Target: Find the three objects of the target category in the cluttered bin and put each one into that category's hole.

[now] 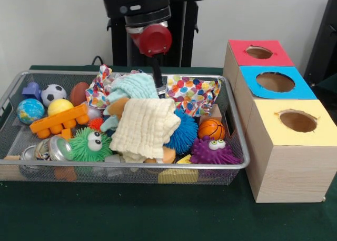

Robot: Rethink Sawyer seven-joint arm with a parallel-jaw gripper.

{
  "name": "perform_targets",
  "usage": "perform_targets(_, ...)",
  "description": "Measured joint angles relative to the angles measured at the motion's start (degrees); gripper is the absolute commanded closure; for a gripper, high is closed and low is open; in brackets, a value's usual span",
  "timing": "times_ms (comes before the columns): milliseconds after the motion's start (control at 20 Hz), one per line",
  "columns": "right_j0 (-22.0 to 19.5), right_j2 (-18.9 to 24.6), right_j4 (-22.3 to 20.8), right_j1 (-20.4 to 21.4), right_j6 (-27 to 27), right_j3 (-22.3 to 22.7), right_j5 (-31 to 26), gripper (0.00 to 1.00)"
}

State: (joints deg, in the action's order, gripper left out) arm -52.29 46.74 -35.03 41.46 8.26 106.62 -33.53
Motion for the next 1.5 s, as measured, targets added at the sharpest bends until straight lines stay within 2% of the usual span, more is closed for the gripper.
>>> perform_targets(400, -2.5, 0.0, 0.5, -0.1, 0.0, -3.8, -6.1, 1.00)
perform_targets(450, -2.7, 0.0, 0.5, -0.5, 0.0, -4.9, -6.8, 0.00)
perform_targets(1150, -3.5, -0.3, -0.2, -3.6, 0.0, -6.2, -6.8, 0.00)
perform_targets(1500, -3.5, -1.8, -0.9, -5.8, 0.0, -7.0, -6.8, 0.00)
